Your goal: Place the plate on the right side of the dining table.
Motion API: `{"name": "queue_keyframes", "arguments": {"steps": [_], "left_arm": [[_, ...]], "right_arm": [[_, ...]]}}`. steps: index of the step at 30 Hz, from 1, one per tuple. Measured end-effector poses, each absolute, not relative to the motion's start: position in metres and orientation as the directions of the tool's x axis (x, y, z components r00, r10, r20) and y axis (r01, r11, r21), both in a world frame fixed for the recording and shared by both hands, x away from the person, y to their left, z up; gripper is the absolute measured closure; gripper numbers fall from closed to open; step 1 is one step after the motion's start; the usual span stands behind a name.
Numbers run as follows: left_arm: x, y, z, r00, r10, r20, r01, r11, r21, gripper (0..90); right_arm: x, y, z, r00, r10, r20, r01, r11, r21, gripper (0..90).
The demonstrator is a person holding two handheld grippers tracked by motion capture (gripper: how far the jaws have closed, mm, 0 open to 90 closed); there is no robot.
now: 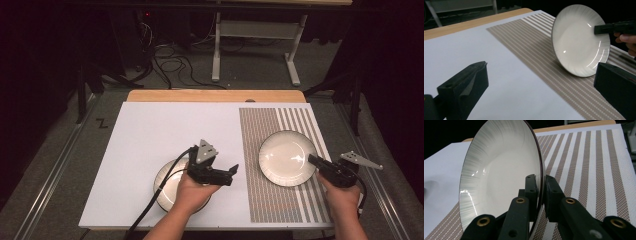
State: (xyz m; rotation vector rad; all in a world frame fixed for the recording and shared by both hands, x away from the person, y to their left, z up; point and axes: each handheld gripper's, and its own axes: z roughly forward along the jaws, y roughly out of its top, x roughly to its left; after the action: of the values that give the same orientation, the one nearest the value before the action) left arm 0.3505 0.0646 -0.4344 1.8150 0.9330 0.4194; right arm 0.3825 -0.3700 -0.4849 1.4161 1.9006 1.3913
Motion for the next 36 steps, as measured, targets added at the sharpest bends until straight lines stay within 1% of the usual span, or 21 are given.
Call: {"name": "queue_keyframes", "arguments": {"steps": [6,13,16,19,25,29,36], "left_arm": [[0.34,0.116,-0.439,0.609,0.783,-0.127,0.396,-0.161,0.904,0.2],[0.327,0.18,-0.443,0.544,0.83,-0.12,0.4,-0.132,0.907,0.1],[0.321,0.204,-0.446,0.522,0.844,-0.12,0.407,-0.123,0.905,0.2],[0.316,0.219,-0.45,0.511,0.852,-0.115,0.408,-0.122,0.905,0.2],[0.309,0.243,-0.461,0.488,0.86,-0.148,0.417,-0.081,0.905,0.7],[0.305,0.246,-0.463,0.49,0.86,-0.144,0.408,-0.08,0.909,0.7],[0.301,0.254,-0.461,0.494,0.853,-0.166,0.387,-0.045,0.921,0.7]], "right_arm": [[0.384,-0.37,-0.486,-0.402,0.884,0.24,0.502,-0.006,0.865,83.6],[0.387,-0.37,-0.489,-0.376,0.895,0.241,0.523,-0.009,0.852,82.5],[0.39,-0.37,-0.491,-0.363,0.9,0.241,0.536,-0.01,0.844,81.6],[0.392,-0.37,-0.492,-0.347,0.906,0.244,0.549,-0.014,0.836,80.8],[0.395,-0.367,-0.493,-0.331,0.913,0.238,0.555,-0.015,0.832,80.3],[0.398,-0.366,-0.494,-0.302,0.925,0.23,0.579,-0.014,0.815,78.6],[0.401,-0.365,-0.496,-0.26,0.936,0.236,0.612,-0.029,0.791,77.3]]}}
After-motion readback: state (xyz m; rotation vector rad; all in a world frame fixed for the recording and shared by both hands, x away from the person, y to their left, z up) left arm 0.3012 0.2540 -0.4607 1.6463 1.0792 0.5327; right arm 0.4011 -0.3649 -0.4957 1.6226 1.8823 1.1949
